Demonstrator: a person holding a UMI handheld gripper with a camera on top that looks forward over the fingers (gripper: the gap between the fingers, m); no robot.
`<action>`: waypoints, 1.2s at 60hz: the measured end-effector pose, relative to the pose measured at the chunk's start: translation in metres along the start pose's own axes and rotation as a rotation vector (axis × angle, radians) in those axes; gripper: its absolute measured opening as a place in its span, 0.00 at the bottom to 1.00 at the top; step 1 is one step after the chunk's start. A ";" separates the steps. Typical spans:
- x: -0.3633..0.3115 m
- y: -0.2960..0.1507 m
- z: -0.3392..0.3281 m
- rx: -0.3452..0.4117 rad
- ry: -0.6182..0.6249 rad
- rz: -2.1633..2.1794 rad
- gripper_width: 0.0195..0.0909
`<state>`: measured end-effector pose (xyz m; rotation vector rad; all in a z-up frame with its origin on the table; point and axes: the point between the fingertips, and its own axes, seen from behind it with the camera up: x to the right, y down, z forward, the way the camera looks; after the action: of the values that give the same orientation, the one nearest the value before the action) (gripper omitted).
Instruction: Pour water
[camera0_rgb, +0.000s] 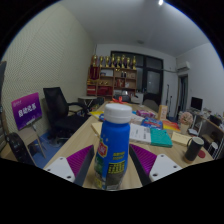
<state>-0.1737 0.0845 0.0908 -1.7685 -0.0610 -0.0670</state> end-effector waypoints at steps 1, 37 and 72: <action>-0.002 0.002 0.004 -0.002 -0.005 -0.002 0.85; 0.035 -0.063 0.021 0.007 -0.155 0.209 0.40; 0.270 -0.096 0.044 0.109 -0.394 2.159 0.39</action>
<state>0.0882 0.1480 0.1967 -0.9142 1.4600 1.7288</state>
